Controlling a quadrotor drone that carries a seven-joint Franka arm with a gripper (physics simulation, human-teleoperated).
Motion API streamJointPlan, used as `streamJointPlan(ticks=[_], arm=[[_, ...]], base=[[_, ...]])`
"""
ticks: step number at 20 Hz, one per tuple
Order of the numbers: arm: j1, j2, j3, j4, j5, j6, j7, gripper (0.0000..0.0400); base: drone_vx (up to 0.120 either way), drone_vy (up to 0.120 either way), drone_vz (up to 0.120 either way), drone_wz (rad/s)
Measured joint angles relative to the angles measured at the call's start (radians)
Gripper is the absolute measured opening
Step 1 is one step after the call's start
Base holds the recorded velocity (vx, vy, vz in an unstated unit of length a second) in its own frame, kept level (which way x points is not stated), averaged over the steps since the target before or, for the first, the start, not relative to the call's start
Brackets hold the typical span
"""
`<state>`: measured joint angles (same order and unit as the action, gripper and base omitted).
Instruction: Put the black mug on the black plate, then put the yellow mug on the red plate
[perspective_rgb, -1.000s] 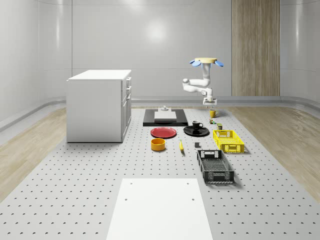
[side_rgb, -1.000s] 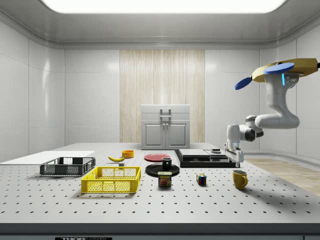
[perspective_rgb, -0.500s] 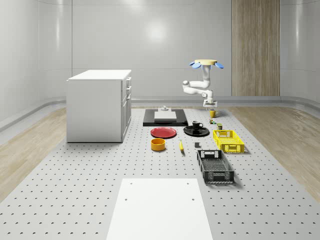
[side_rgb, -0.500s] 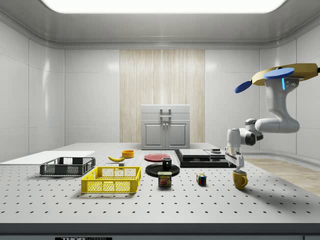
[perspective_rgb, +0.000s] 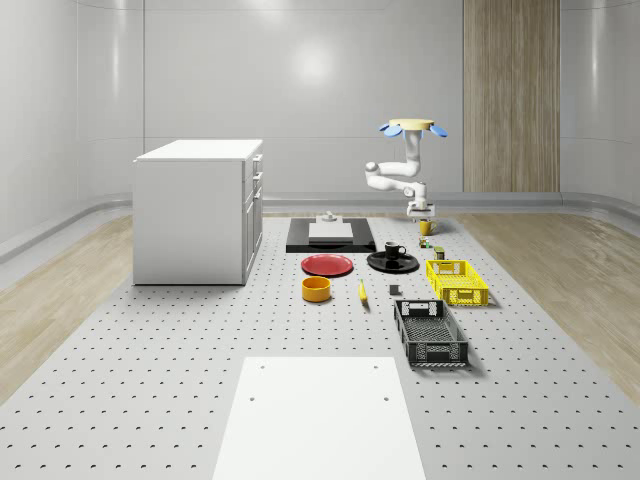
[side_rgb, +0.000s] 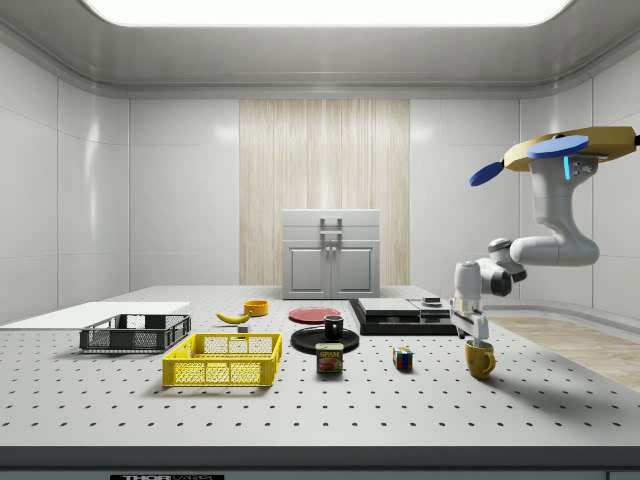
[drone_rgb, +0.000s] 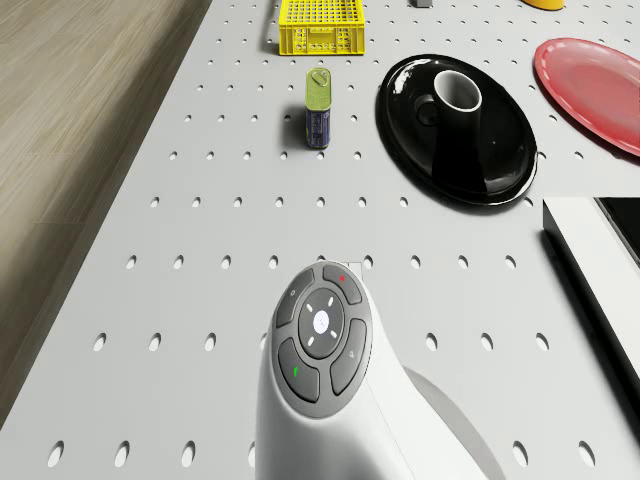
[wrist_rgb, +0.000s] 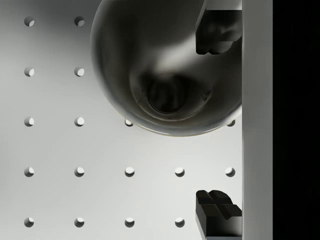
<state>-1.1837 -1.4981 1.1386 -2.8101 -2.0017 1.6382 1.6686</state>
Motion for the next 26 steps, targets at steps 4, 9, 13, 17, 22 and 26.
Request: streamJointPlan(ticks=[4, 9, 13, 17, 22, 26], arm=[[0.015, -0.003, -0.011, -0.007, -0.01, 0.003, -0.007, 0.04], [0.029, -0.005, -0.019, -0.016, -0.018, 0.004, -0.012, 0.04], [0.044, -0.008, -0.027, -0.027, -0.025, 0.004, -0.016, 0.04], [0.051, -0.007, -0.036, -0.03, -0.035, 0.004, -0.019, 0.04], [0.053, -0.004, -0.049, -0.028, -0.048, 0.005, -0.021, 0.04], [0.054, 0.0, -0.056, -0.026, -0.055, 0.004, -0.023, 0.04]], base=[[0.0, 0.0, 0.0, 0.0], [0.0, 0.0, 0.0, 0.0], [0.0, 0.0, 0.0, 0.0], [0.0, 0.0, 0.0, 0.0], [0.0, 0.0, 0.0, 0.0], [0.0, 0.0, 0.0, 0.0]])
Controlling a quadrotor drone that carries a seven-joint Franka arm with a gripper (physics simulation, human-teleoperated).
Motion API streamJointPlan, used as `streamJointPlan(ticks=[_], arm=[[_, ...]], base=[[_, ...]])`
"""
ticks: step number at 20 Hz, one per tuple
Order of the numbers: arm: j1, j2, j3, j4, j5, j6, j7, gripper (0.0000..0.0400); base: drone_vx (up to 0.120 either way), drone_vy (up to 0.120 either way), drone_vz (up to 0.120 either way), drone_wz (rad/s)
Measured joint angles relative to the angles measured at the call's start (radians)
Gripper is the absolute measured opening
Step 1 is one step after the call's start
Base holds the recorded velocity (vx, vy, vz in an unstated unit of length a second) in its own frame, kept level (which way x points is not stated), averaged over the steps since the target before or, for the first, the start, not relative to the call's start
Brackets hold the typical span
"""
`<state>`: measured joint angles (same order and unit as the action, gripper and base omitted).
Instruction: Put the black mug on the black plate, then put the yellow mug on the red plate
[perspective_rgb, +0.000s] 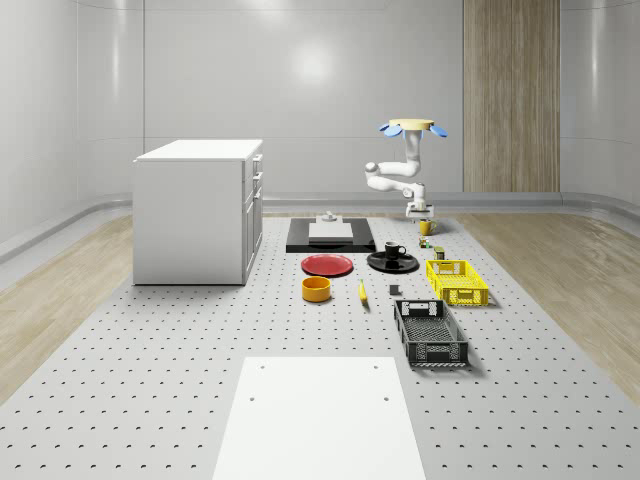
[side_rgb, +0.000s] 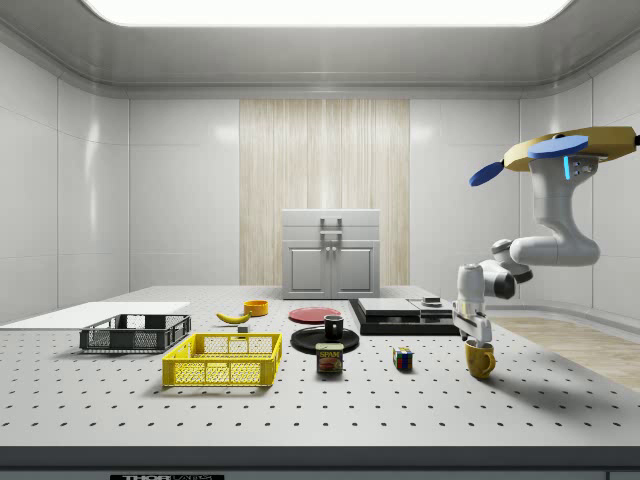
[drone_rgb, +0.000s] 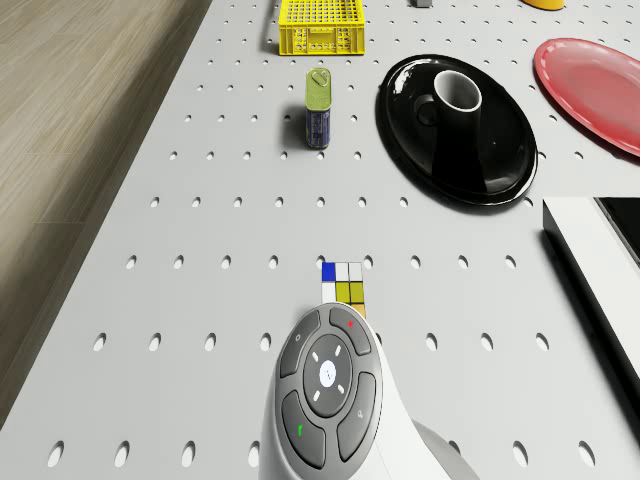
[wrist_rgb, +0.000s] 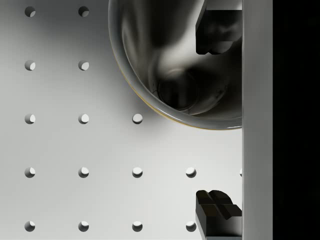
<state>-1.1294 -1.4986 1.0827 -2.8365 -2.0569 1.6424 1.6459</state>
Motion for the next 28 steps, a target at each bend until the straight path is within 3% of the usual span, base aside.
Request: streamJointPlan(ticks=[28], arm=[[0.012, 0.024, -0.006, 0.004, -0.012, -0.02, -0.015, 0.04]], base=[[0.0, 0.0, 0.0, 0.0]])
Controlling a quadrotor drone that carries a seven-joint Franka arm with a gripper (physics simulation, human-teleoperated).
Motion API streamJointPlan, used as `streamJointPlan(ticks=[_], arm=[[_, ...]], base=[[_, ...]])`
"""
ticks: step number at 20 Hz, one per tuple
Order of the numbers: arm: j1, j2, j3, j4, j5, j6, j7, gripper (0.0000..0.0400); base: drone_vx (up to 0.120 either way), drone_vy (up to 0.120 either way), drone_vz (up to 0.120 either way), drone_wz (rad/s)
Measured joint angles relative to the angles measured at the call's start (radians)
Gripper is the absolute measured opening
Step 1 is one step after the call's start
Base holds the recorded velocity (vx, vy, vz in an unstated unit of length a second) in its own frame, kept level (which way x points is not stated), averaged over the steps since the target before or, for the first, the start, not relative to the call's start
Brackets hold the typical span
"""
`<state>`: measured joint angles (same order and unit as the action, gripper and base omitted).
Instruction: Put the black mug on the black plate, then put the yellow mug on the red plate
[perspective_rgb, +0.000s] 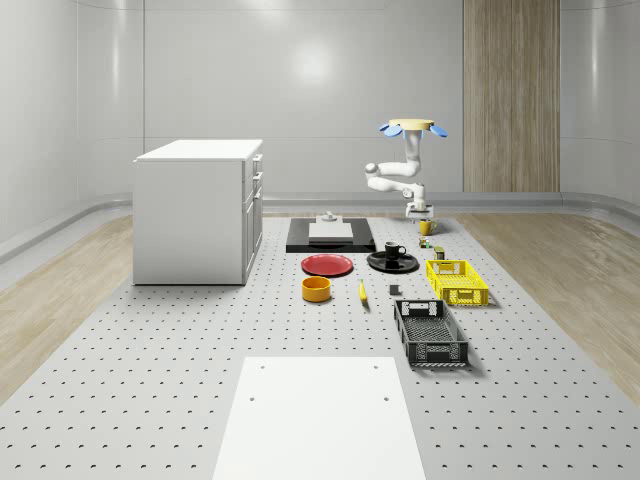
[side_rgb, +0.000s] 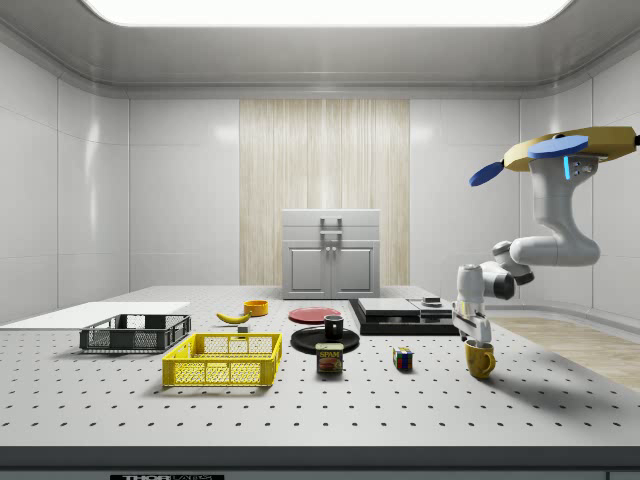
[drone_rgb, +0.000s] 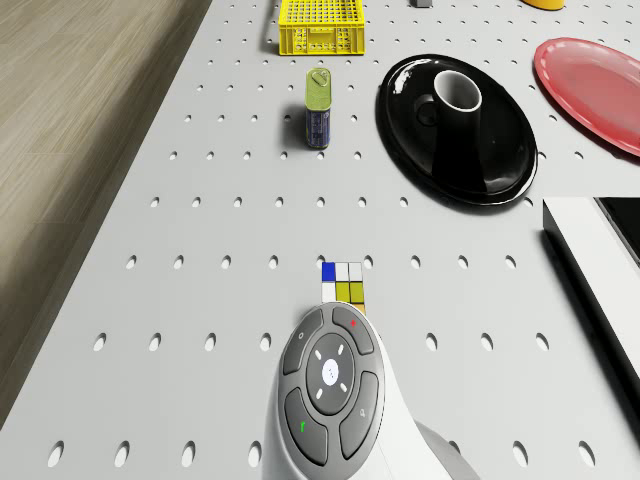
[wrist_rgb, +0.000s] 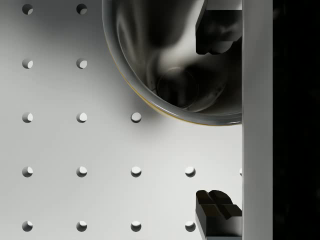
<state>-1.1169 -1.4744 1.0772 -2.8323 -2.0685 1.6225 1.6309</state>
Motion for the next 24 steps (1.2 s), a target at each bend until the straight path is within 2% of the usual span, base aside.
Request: streamJointPlan(ticks=[7, 10, 13, 17, 24], arm=[[0.004, 0.003, -0.004, -0.004, -0.005, -0.004, 0.0, 0.04], [0.005, 0.005, -0.005, -0.005, -0.006, -0.006, 0.001, 0.0259], [0.005, 0.007, -0.005, -0.006, -0.007, -0.008, 0.001, 0.018], [0.006, 0.009, -0.006, -0.006, -0.008, -0.01, 0.0, 0.0136], [0.009, 0.013, -0.005, -0.007, -0.008, -0.015, -0.002, 0.0114]], base=[[0.0, 0.0, 0.0, 0.0], [0.0, 0.0, 0.0, 0.0], [0.0, 0.0, 0.0, 0.0], [0.0, 0.0, 0.0, 0.0], [0.0, 0.0, 0.0, 0.0]])
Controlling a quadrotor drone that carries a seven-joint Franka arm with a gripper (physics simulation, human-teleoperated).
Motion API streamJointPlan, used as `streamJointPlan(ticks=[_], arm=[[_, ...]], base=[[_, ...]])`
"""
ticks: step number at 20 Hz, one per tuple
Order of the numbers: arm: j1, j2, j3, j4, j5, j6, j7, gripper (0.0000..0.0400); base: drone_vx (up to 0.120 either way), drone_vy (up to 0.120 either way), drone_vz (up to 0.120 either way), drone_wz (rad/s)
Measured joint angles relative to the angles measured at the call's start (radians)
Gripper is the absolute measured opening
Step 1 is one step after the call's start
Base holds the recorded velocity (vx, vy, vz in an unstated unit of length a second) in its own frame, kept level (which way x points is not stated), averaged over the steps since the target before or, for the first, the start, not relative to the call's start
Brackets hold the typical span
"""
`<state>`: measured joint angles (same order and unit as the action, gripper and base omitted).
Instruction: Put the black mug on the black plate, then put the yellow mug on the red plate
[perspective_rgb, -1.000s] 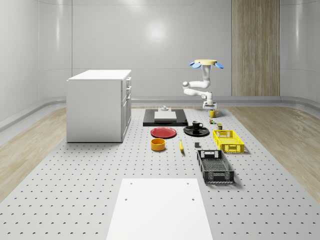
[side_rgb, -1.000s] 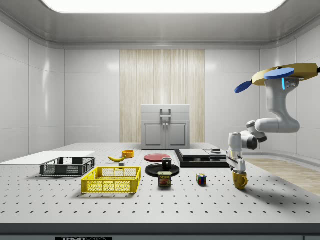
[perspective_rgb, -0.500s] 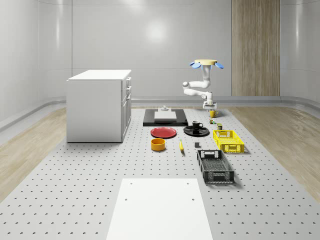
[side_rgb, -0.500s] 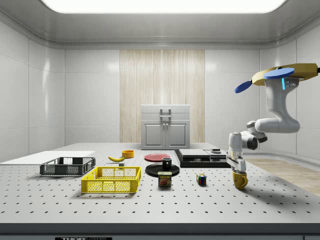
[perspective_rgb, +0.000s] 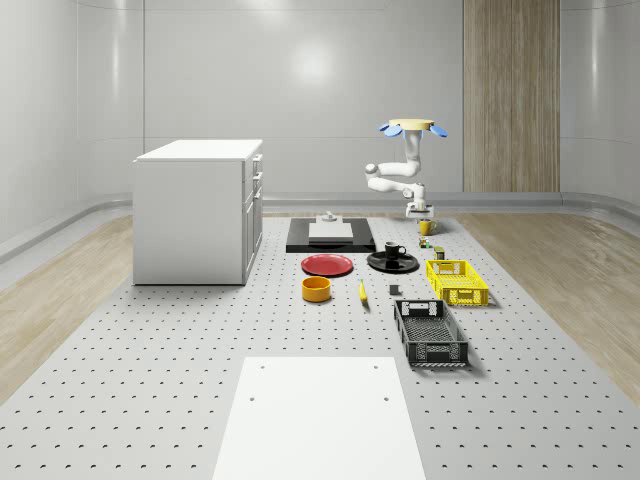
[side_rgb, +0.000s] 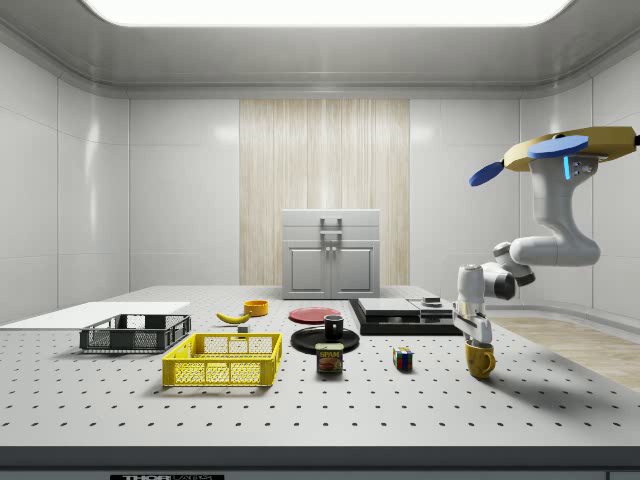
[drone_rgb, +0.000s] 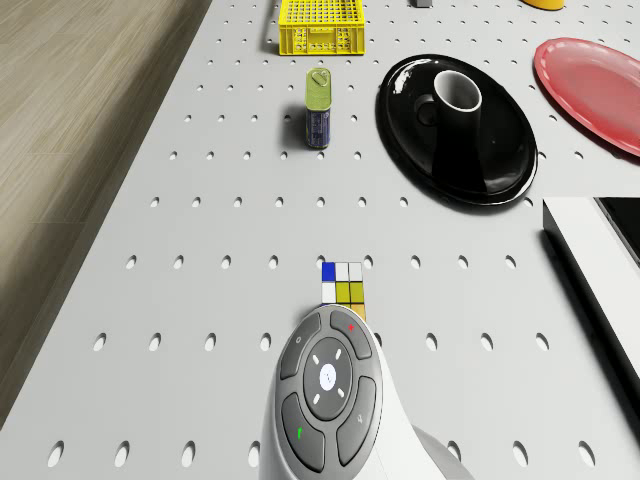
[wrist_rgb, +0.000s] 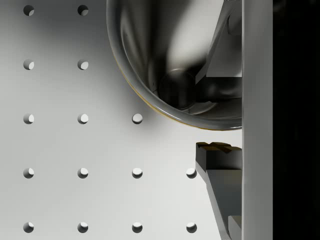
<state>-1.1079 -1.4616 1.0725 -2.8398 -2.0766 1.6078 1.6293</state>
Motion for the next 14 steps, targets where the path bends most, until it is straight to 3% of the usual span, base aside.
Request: streamJointPlan(ticks=[5, 14], arm=[[0.01, 0.003, 0.044, -0.019, 0.042, -0.023, 0.001, 0.0111], [0.022, 0.006, 0.131, -0.048, 0.125, -0.058, 0.006, 0.011]], base=[[0.0, 0.0, 0.008, 0.0], [0.009, 0.0, 0.12, 0.0]])
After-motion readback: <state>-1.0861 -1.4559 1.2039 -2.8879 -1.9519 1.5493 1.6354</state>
